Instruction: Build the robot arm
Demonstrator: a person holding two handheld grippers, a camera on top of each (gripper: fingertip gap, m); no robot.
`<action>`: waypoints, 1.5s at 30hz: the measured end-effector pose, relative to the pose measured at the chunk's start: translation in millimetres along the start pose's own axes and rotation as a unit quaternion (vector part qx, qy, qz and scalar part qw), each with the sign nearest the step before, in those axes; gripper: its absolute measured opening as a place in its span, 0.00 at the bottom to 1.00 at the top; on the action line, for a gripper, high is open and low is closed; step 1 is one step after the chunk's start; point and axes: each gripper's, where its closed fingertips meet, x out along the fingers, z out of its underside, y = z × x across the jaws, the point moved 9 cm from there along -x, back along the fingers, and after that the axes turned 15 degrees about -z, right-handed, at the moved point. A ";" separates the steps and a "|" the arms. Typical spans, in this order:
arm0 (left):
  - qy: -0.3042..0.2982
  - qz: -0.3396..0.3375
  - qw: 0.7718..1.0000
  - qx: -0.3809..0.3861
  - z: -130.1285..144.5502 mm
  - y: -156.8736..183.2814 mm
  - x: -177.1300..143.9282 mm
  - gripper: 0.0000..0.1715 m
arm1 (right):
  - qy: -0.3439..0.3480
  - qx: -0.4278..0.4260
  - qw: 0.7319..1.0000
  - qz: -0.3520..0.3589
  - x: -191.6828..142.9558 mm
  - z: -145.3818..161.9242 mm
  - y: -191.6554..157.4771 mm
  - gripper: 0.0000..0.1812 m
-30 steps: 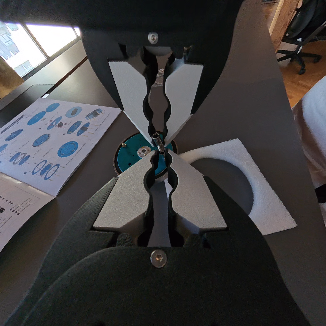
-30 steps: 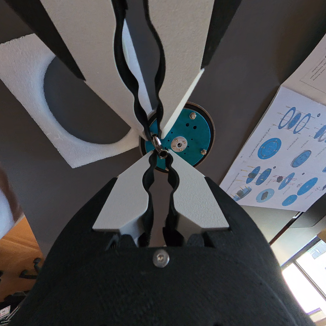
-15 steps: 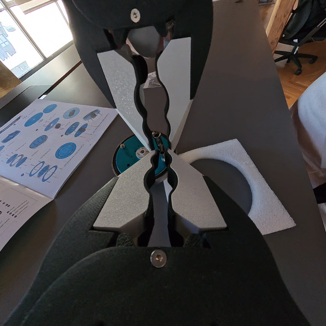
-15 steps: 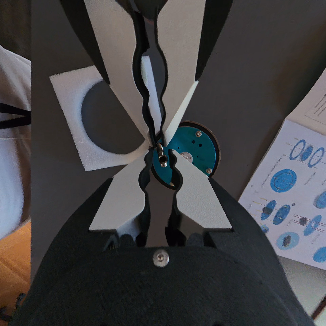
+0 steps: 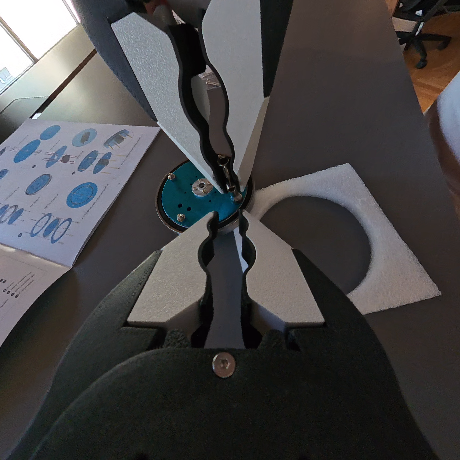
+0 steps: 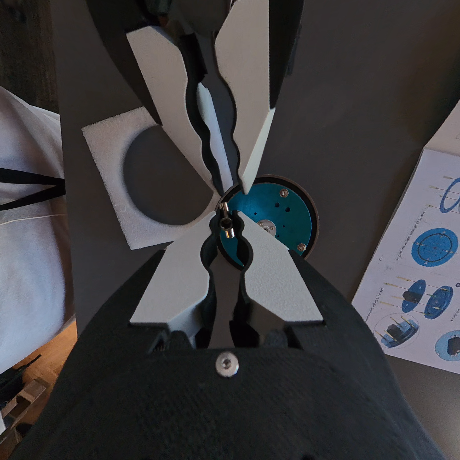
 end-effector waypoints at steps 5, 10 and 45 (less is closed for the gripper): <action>0.000 0.004 1.000 0.022 0.5 6.7 4.5 0.12 | 0.003 0.004 1.000 -0.001 0.6 0.6 0.4 0.04; -0.004 -0.006 1.000 0.029 0.0 9.9 4.4 0.10 | 0.012 0.020 1.000 0.000 1.6 1.9 0.6 0.04; 0.000 0.014 1.000 -0.011 -2.7 10.3 5.3 0.21 | 0.084 0.102 0.990 0.041 4.7 10.0 -5.0 0.04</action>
